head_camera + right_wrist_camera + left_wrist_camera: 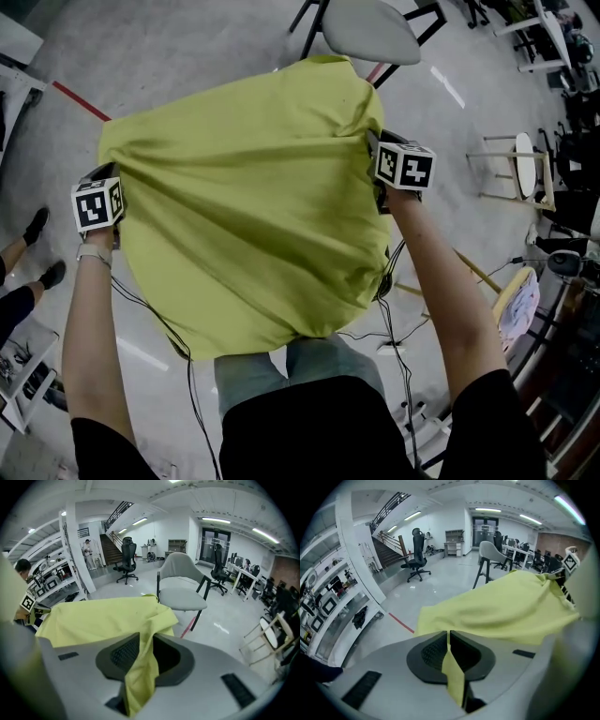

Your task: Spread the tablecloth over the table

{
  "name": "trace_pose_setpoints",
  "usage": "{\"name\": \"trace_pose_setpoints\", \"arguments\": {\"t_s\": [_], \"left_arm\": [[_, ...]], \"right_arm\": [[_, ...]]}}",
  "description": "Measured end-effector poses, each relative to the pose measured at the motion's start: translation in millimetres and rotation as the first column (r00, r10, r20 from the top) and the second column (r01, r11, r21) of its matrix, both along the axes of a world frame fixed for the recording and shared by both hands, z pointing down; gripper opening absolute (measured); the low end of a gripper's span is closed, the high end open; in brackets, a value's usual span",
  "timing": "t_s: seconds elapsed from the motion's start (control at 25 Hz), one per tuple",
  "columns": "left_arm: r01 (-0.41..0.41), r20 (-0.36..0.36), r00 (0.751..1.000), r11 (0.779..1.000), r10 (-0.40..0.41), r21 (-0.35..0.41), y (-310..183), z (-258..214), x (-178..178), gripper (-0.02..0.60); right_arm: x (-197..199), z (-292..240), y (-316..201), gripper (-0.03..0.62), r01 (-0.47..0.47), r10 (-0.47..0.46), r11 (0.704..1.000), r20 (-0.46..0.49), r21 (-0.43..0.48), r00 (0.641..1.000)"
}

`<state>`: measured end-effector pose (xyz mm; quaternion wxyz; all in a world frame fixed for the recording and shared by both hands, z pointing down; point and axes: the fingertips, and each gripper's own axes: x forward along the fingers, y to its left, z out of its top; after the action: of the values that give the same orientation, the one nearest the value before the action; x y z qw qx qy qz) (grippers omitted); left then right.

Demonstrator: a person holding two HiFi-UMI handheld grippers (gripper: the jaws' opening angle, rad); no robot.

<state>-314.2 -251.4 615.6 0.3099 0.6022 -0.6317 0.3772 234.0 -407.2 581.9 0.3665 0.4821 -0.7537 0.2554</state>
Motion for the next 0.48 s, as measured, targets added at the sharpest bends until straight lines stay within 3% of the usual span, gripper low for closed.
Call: {"name": "trace_pose_setpoints", "arguments": {"t_s": [0.16,0.32,0.48], "left_arm": [[-0.02,-0.035,0.999,1.0,0.021,0.022,23,-7,38,0.028],[-0.028,-0.072,0.997,0.999,0.029,0.016,53,-9,73,0.105],[-0.028,-0.092,0.995,1.0,0.028,0.003,87,-11,96,0.132]], "right_arm": [[8,-4,14,0.111,0.017,-0.017,1.0,0.03,-0.01,0.999],[20,-11,32,0.123,0.03,-0.029,1.0,0.036,-0.009,0.999],[27,-14,53,0.131,0.058,-0.058,0.998,0.031,-0.011,0.998]]}}
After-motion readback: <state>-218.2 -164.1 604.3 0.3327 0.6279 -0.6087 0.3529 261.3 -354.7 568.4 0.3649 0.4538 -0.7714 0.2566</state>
